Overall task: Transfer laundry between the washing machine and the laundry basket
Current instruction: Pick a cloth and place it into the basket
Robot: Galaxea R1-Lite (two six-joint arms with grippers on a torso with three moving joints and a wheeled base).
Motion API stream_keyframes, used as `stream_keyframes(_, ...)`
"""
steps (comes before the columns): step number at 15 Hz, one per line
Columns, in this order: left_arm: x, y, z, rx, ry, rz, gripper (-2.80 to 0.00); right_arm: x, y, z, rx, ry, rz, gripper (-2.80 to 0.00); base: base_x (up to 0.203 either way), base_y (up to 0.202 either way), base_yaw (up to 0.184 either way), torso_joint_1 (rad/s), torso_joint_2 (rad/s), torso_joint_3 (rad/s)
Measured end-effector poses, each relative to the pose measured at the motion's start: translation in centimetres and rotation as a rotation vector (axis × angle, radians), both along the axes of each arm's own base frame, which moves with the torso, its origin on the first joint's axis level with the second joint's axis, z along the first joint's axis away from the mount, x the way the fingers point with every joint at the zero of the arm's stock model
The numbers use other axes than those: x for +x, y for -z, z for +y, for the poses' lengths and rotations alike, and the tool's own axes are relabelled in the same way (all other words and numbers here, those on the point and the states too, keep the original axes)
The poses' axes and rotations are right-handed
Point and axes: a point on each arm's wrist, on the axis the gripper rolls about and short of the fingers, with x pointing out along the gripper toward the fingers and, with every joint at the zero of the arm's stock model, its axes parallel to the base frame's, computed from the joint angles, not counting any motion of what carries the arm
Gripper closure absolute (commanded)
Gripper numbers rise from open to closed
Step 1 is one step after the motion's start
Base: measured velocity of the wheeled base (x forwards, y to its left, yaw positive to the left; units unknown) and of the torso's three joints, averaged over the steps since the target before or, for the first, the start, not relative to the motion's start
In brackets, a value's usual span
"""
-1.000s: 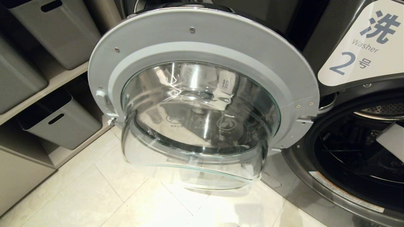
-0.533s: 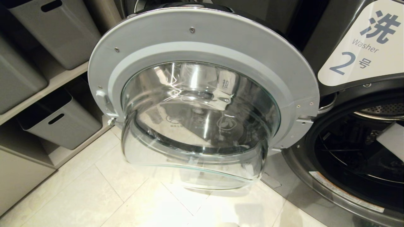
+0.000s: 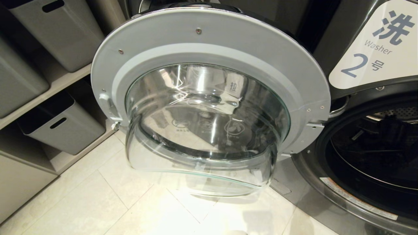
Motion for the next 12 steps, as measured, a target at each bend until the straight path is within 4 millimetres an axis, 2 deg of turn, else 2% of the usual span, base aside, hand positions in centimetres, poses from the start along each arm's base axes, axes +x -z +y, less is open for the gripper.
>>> stream_keyframes(5, 0.0, 0.0, 0.0, 0.0, 0.0, 0.0, -2.8, -2.1, -1.8, 0.6, -0.003, 0.002, -0.006, 0.0, 0.0, 0.0, 0.0, 0.0, 0.0, 0.0)
stream_keyframes(7, 0.0, 0.0, 0.0, 0.0, 0.0, 0.0, -2.8, -3.2, -1.6, 1.0, 0.011, -0.002, 0.02, 0.0, 0.0, 0.0, 0.0, 0.0, 0.0, 0.0)
stream_keyframes(12, 0.0, 0.0, 0.0, 0.0, 0.0, 0.0, -2.8, -4.4, -1.7, 1.2, 0.039, 0.053, 0.021, 0.0, 0.0, 0.0, 0.0, 0.0, 0.0, 0.0)
